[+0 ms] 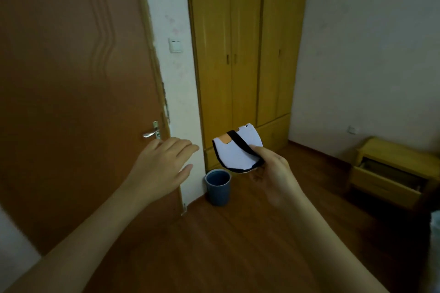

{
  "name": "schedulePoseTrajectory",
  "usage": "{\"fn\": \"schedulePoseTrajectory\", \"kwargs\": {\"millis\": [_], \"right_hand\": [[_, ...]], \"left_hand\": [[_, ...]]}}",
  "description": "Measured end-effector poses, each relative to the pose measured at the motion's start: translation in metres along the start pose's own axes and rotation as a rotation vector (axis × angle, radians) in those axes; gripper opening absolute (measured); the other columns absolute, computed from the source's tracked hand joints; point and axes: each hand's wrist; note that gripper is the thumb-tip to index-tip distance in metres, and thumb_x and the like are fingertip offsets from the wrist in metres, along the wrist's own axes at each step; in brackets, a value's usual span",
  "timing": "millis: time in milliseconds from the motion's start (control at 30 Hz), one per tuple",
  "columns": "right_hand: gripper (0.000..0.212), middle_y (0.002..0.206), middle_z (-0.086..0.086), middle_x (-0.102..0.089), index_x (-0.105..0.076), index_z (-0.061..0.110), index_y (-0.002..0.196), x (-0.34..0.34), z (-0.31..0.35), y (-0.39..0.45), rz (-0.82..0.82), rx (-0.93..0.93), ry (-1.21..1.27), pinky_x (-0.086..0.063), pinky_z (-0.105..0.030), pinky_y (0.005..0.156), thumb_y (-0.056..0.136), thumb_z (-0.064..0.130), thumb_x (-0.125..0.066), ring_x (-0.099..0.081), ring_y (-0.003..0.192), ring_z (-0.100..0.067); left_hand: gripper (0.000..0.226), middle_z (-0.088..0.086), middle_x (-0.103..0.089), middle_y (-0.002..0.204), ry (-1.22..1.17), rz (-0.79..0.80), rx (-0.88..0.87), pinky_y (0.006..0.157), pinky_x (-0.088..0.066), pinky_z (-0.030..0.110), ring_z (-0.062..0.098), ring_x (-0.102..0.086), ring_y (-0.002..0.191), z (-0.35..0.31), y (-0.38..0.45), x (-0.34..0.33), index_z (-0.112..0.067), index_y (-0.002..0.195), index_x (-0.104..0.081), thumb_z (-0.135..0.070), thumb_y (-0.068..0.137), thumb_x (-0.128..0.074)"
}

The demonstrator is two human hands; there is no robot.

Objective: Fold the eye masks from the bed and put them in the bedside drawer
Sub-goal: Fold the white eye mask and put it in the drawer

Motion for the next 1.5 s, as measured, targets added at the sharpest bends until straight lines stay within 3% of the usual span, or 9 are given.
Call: {"fn": "schedulePoseTrajectory", "kwargs": {"millis": [267,367,600,800,900,1100,1267,1433,1500], "right_hand": [[0.014,0.069,-0.003,-0.055,-0.067,0.012,0.079,0.102,0.037,0.162,-0.28,0.089,-0.006,-0.037,-0.022,0.047,0.083,0.025,-0.067,-0.049,0.058,-0.015],[0.015,0.056,0.002,-0.054,-0.068,0.01,0.079,0.175,0.056,0.196,-0.457,0.12,-0.032,-0.033,-0.024,0.045,0.082,0.025,-0.068,-0.047,0.048,-0.013],[0.014,0.062,0.01,-0.067,-0.071,0.018,0.074,0.37,0.081,0.255,-0.806,0.114,-0.116,-0.048,-0.017,0.051,0.081,0.03,-0.07,-0.063,0.058,-0.003],[0.015,0.079,0.0,-0.068,-0.069,0.014,0.079,0.512,0.105,0.335,-0.935,0.029,-0.116,-0.051,-0.017,0.057,0.083,0.028,-0.069,-0.066,0.069,-0.006],[0.013,0.087,-0.003,-0.067,-0.069,0.015,0.078,0.576,0.108,0.38,-0.971,-0.022,-0.09,-0.048,-0.025,0.068,0.083,0.027,-0.069,-0.062,0.081,-0.014],[0.013,0.094,-0.008,-0.065,-0.068,0.012,0.087,0.717,0.094,0.488,-1.047,-0.129,-0.06,-0.047,-0.026,0.067,0.086,0.025,-0.066,-0.06,0.086,-0.018],[0.023,0.11,-0.013,-0.063,-0.065,0.008,0.103,0.847,0.066,0.581,-1.135,-0.255,0.038,-0.048,-0.031,0.071,0.086,0.024,-0.066,-0.059,0.096,-0.023],[0.029,0.109,-0.013,-0.061,-0.059,0.007,0.111,0.969,0.031,0.661,-1.184,-0.368,0.078,-0.043,-0.026,0.056,0.086,0.021,-0.066,-0.058,0.084,-0.02],[0.028,0.107,-0.01,-0.061,-0.058,0.011,0.111,1.013,0.012,0.691,-1.187,-0.416,0.059,-0.045,-0.026,0.057,0.086,0.022,-0.066,-0.059,0.09,-0.022]], "left_hand": [[0.044,0.003,-0.068,0.112,-0.229,-0.14,-0.237,0.072,-0.046,0.034,0.022,-0.064,0.099,-0.028,0.234,-0.156,-0.013,0.115,-0.064,-0.035,0.084,-0.041],[0.046,0.005,-0.069,0.109,-0.353,-0.183,-0.358,0.073,-0.049,0.034,0.022,-0.066,0.097,-0.091,0.325,-0.197,-0.011,0.109,-0.065,-0.037,0.083,-0.039],[0.045,0.0,-0.069,0.111,-0.556,-0.165,-0.544,0.075,-0.05,0.032,0.018,-0.065,0.1,-0.268,0.499,-0.281,-0.016,0.115,-0.064,-0.041,0.083,-0.042],[0.041,-0.003,-0.067,0.112,-0.721,-0.051,-0.527,0.077,-0.048,0.032,0.015,-0.063,0.103,-0.376,0.623,-0.343,-0.021,0.117,-0.061,-0.037,0.08,-0.067],[0.041,-0.006,-0.065,0.116,-0.802,0.03,-0.508,0.079,-0.045,0.03,0.014,-0.061,0.107,-0.419,0.678,-0.378,-0.024,0.121,-0.058,-0.039,0.084,-0.063],[0.049,-0.013,-0.053,0.134,-0.929,0.15,-0.466,0.089,-0.036,0.025,0.006,-0.048,0.123,-0.524,0.789,-0.483,-0.03,0.136,-0.044,-0.051,0.093,-0.041],[0.056,-0.014,-0.047,0.14,-0.977,0.324,-0.436,0.091,-0.035,0.025,0.005,-0.043,0.127,-0.62,0.87,-0.588,-0.035,0.143,-0.032,-0.056,0.092,-0.037],[0.066,-0.012,-0.047,0.14,-0.989,0.455,-0.399,0.092,-0.038,0.027,0.005,-0.045,0.124,-0.708,0.936,-0.689,-0.035,0.149,-0.013,-0.059,0.091,-0.035],[0.07,-0.01,-0.046,0.14,-0.968,0.499,-0.413,0.091,-0.04,0.027,0.007,-0.046,0.123,-0.741,0.954,-0.727,-0.032,0.15,-0.007,-0.057,0.092,-0.036]]}}
Point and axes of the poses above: each hand's wrist, its own y-axis towards the middle knuckle, its own x-axis out of the back of the hand, z = x × y
